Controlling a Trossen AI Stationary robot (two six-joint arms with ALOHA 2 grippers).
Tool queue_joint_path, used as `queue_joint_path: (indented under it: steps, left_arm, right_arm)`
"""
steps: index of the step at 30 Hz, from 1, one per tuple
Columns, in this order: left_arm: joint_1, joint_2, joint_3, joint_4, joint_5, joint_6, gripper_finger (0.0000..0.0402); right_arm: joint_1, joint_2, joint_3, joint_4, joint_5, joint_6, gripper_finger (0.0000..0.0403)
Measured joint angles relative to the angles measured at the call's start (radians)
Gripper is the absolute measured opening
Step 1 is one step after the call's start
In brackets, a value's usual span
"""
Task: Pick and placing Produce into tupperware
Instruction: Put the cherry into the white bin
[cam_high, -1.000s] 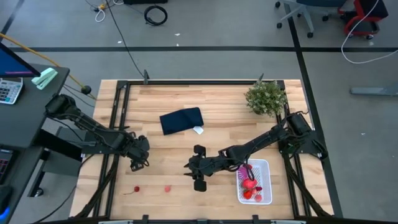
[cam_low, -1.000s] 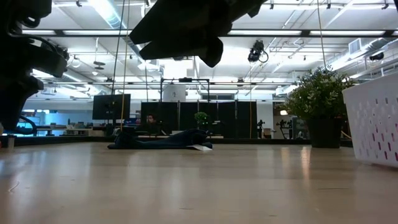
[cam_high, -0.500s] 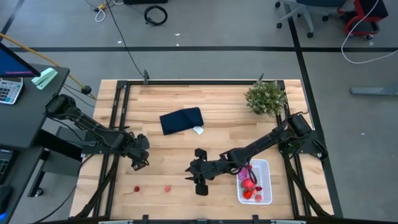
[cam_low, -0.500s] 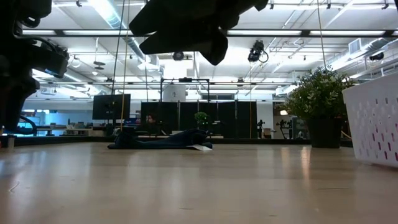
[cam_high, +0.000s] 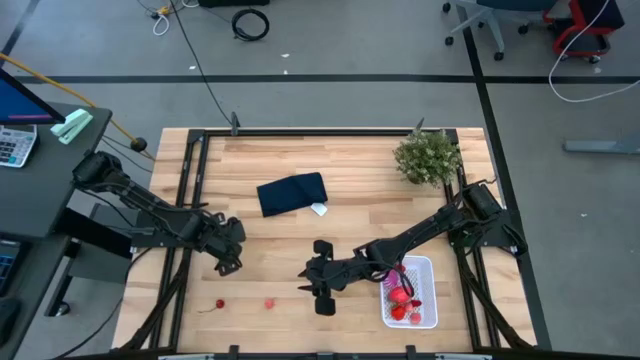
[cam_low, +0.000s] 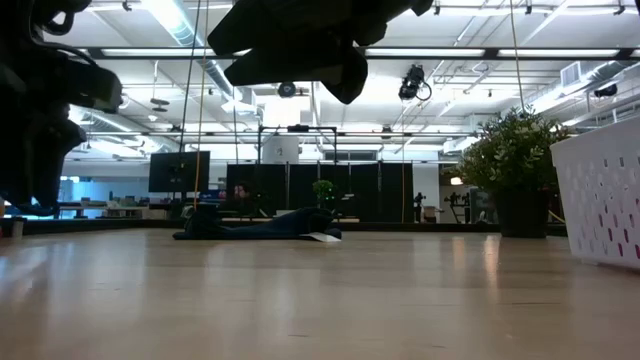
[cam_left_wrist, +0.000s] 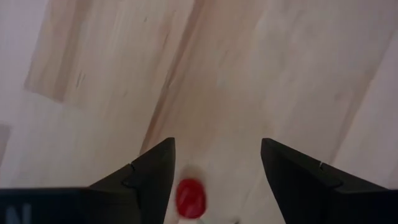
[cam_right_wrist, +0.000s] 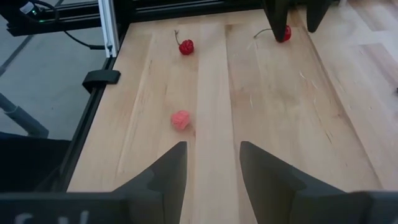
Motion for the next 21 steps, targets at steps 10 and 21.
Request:
queue_joint_path:
  steps: [10, 21]
  left_arm:
    - [-0.003, 0.013, 0.000, 0.030, -0.002, 0.035, 0.0223]
    - [-0.017, 0.193, 0.000, 0.022, -0.002, 0.112, 0.0251]
  right_arm:
    - [-0.001, 0.000, 0.000, 0.000, 0.000, -0.002, 0.0157]
    - [-0.001, 0.000, 0.000, 0.000, 0.000, -0.002, 0.0157]
